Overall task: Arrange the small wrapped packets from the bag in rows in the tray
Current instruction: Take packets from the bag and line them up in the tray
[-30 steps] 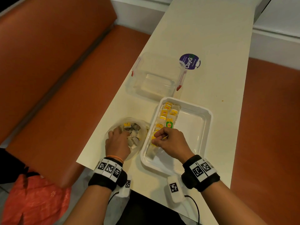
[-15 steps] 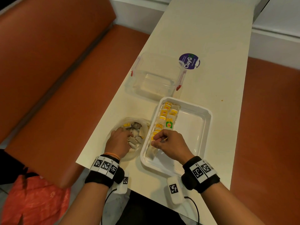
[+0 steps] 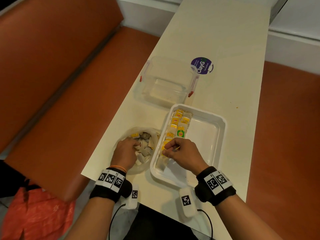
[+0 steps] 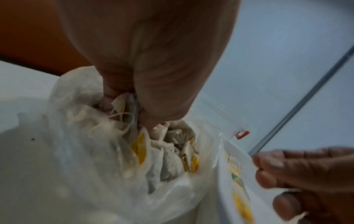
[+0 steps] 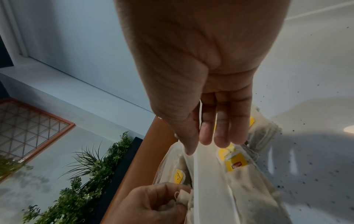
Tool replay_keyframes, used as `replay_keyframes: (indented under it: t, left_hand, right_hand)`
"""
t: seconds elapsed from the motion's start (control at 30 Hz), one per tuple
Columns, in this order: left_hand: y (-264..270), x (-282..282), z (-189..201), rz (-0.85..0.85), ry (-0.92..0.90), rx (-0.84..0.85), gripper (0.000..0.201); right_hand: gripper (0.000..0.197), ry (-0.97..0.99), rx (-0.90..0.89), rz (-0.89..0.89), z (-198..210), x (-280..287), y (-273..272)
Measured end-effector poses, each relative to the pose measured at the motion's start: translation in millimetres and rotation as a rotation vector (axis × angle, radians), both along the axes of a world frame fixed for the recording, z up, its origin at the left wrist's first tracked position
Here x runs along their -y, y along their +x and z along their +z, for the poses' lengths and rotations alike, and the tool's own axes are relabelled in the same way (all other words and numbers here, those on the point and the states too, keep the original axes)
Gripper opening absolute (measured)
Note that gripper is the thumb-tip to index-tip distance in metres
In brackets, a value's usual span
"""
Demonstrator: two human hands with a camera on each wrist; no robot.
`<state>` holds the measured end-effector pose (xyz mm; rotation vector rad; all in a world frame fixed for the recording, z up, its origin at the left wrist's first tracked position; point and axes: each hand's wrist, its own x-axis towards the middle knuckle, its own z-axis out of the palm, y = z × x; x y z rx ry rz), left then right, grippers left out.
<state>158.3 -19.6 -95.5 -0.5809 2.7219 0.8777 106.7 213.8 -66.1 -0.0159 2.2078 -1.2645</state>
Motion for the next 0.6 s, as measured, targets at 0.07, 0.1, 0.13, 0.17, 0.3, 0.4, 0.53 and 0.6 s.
replay_keyframes:
  t: [0.07,0.1,0.13,0.17,0.3,0.4,0.53,0.6]
  left_hand:
    - [0.6,-0.3,5.7,0.090,0.064,-0.057,0.032]
    - [1.5,0.0,9.6,0.128,0.093,-0.091,0.030]
    - [3.0,0.5,14.3,0.163,0.126,-0.118,0.029]
    - [4.6,0.5,19.9,0.207,0.176,-0.144,0.028]
    - [10.0,-0.9,33.5,0.530,0.716,-0.165,0.026]
    - [12.0,0.3,39.8,0.689,1.101,-0.159,0.026]
    - [14.5,7.0,48.0,0.684,1.382,-0.118,0.026]
    - [16.7,6.8,50.6,0.679,1.450,-0.116,0.028]
  right_hand:
    - [0.017,-0.003,-0.005,-0.006,0.6,0.7,0.0]
    - [0.016,-0.008,-0.009,-0.008,1.0,1.0,-0.2]
    - [0.016,-0.016,-0.011,-0.011,1.3,1.6,-0.2]
    - [0.015,-0.025,-0.010,-0.012,2.0,2.4,-0.2]
    - [0.014,-0.052,-0.009,-0.002,8.6,9.4,0.7]
    - [0.018,-0.092,-0.003,0.023,16.2,18.1,2.4]
    - [0.048,-0.103,-0.037,0.154,23.7,31.7,4.8]
    - [0.069,-0.098,-0.060,0.243,24.9,39.2,5.5]
